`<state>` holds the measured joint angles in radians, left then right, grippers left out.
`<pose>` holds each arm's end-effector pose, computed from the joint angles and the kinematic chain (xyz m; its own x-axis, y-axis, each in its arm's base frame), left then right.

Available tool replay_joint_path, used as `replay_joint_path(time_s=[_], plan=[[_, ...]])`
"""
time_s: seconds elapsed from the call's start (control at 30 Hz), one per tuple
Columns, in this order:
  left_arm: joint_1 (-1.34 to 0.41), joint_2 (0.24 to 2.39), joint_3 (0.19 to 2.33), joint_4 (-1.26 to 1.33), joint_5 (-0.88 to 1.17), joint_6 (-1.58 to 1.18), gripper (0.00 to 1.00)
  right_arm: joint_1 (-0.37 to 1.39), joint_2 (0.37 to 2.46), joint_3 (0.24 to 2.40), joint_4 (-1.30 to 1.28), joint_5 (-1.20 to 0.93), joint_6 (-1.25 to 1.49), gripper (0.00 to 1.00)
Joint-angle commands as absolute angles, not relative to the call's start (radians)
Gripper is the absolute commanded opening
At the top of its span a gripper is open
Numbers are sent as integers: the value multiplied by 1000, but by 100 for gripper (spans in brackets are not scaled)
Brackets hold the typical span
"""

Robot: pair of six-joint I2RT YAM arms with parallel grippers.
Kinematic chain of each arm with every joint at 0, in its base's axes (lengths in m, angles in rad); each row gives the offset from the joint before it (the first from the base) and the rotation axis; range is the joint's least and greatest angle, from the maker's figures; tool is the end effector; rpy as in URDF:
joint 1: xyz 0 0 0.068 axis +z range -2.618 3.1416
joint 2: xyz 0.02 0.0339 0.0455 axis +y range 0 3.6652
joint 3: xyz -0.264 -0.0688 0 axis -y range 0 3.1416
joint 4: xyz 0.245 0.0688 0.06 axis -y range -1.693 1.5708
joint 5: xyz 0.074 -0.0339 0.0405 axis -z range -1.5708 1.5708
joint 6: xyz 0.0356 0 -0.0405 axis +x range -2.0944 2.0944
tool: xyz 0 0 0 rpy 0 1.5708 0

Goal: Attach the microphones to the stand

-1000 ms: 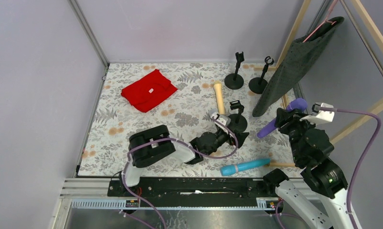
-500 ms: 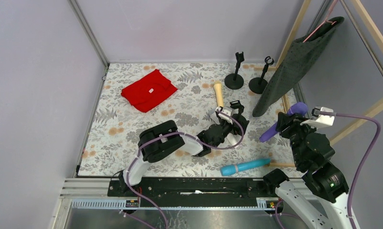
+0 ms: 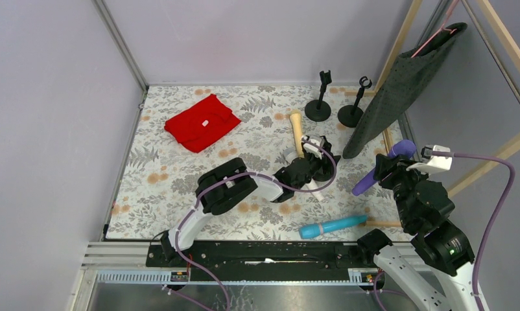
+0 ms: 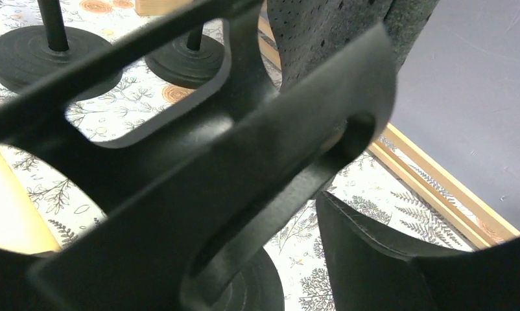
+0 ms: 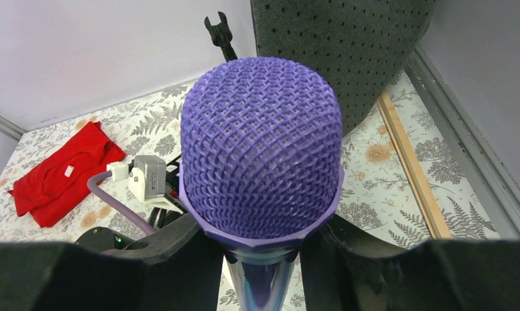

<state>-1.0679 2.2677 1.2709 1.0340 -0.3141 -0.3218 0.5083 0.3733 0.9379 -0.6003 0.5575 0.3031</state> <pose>0.2413 -0.4158 0.1468 -0.1995 -0.2614 -0.9444 0.6550 0.6812 -0.3270 0.0556 0.0094 0.3878 -0.0152 0.2815 -0.9594 0.0560 0.9583 0.2803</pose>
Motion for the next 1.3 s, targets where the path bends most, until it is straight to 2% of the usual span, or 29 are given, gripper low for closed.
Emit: replay_joint_path(time_s=[0.0, 0.27, 0.4, 0.6, 0.8, 0.93, 1.13, 1.27], plan=[[-1043, 2279, 1322, 1024, -268, -347, 69, 505, 379, 983, -581, 543, 291, 0], [-1027, 2295, 1343, 1004, -229, -355, 59, 505, 381, 982, -586, 545, 291, 0], [-1017, 2310, 1372, 992, -180, -343, 50, 505, 378, 993, -599, 547, 289, 0], [-998, 2306, 1382, 993, -116, -328, 27, 504, 365, 1005, -613, 558, 293, 0], [-985, 2268, 1366, 993, -47, -293, 14, 505, 355, 1002, -621, 560, 304, 0], [-975, 2199, 1337, 985, -7, -231, 2, 504, 352, 1002, -623, 560, 303, 0], [-967, 2026, 1250, 942, 30, -98, 0, 505, 345, 1001, -610, 569, 290, 0], [-958, 1873, 1105, 973, 34, -61, 0, 505, 326, 986, -578, 566, 287, 0]])
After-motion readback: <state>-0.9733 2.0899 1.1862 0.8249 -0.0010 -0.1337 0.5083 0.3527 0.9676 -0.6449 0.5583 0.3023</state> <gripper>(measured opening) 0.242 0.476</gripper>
